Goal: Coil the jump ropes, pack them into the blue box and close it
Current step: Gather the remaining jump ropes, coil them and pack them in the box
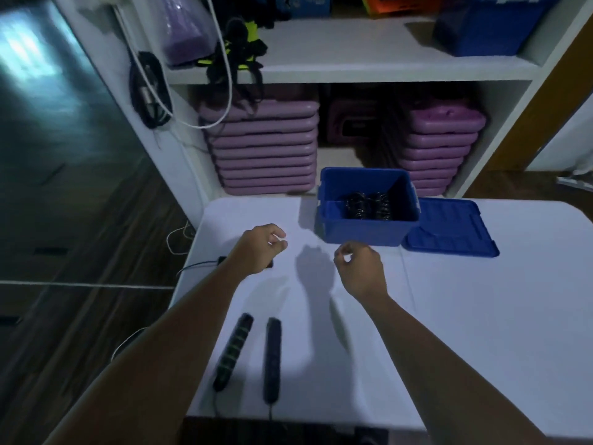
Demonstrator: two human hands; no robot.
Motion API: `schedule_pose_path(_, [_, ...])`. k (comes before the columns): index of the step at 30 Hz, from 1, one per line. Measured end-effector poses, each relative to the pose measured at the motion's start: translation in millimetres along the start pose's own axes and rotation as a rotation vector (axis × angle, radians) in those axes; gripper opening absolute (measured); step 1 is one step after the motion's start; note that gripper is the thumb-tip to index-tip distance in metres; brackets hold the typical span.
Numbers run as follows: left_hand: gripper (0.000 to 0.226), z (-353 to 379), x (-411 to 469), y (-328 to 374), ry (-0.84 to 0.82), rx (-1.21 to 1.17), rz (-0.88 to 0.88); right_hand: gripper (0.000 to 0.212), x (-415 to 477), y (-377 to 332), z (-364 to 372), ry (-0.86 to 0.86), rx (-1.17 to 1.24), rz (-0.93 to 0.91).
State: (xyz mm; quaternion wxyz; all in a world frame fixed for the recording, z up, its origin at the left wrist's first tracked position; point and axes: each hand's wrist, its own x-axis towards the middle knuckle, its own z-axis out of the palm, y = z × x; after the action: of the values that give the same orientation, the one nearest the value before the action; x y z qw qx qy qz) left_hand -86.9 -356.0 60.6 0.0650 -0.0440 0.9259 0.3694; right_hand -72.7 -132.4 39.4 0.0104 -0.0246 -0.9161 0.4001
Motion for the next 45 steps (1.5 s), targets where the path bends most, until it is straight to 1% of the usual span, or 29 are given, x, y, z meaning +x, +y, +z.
schedule_pose_path(2, [0.016,-5.6,-23.9,-22.9,-0.029,-0.007,-0.025,0.011,-27.7,-7.0,26.2,-0.078,0.024,0.054])
schedule_pose_path(4, [0.020,-4.8,-43.1,-50.1,-0.052,-0.022,-0.064,0.012,-55.1,-9.8,51.0,-0.181,0.017,0.123])
schedule_pose_path(6, [0.026,-0.1,-61.1,-75.5,-0.125,-0.020,-0.142,0.011,-81.0,-8.6,74.6,-0.291,0.049,0.217])
schedule_pose_path(8, [0.031,7.9,-78.6,-98.4,-0.202,0.019,-0.215,0.011,-105.6,-7.1,93.4,-0.363,0.041,0.285])
schedule_pose_path(12, [0.038,28.6,-110.9,-129.2,-0.291,0.042,-0.297,0.032,-143.5,-1.8,118.4,-0.458,-0.047,0.319])
schedule_pose_path(14, [0.043,39.2,-121.8,-136.6,-0.287,0.041,-0.317,0.036,-153.8,0.6,124.5,-0.465,-0.053,0.327])
schedule_pose_path(17, [0.046,49.5,-128.4,-141.3,-0.224,0.039,-0.330,0.038,-158.2,5.7,127.2,-0.457,-0.061,0.333])
schedule_pose_path(23, [0.039,58.1,-130.6,-141.6,-0.138,0.125,-0.326,0.039,-158.4,13.7,128.7,-0.500,-0.087,0.321])
schedule_pose_path(27, [0.029,55.9,-128.5,-144.2,-0.092,0.078,-0.332,0.034,-159.7,17.5,130.2,-0.506,-0.064,0.321])
schedule_pose_path(30, [0.027,43.9,-118.7,-146.0,0.004,0.037,-0.321,0.031,-158.8,18.0,129.6,-0.511,-0.055,0.322])
schedule_pose_path(33, [0.035,26.4,-102.2,-150.7,0.101,0.153,-0.276,0.031,-158.8,18.6,130.7,-0.499,-0.050,0.325])
schedule_pose_path(35, [0.039,16.8,-92.1,-155.3,0.114,0.228,-0.268,0.033,-159.7,19.3,131.4,-0.487,-0.043,0.337])
schedule_pose_path(40, [0.054,8.0,-78.4,-167.1,-0.014,0.413,-0.356,0.041,-161.9,19.5,133.0,-0.473,-0.011,0.363])
schedule_pose_path(42, [0.050,9.1,-81.0,-172.4,-0.028,0.527,-0.374,0.039,-162.3,18.8,133.3,-0.472,-0.013,0.349])
schedule_pose_path(45, [0.035,13.1,-95.4,-182.2,-0.038,0.667,-0.357,0.032,-164.4,18.6,132.7,-0.481,-0.015,0.343])
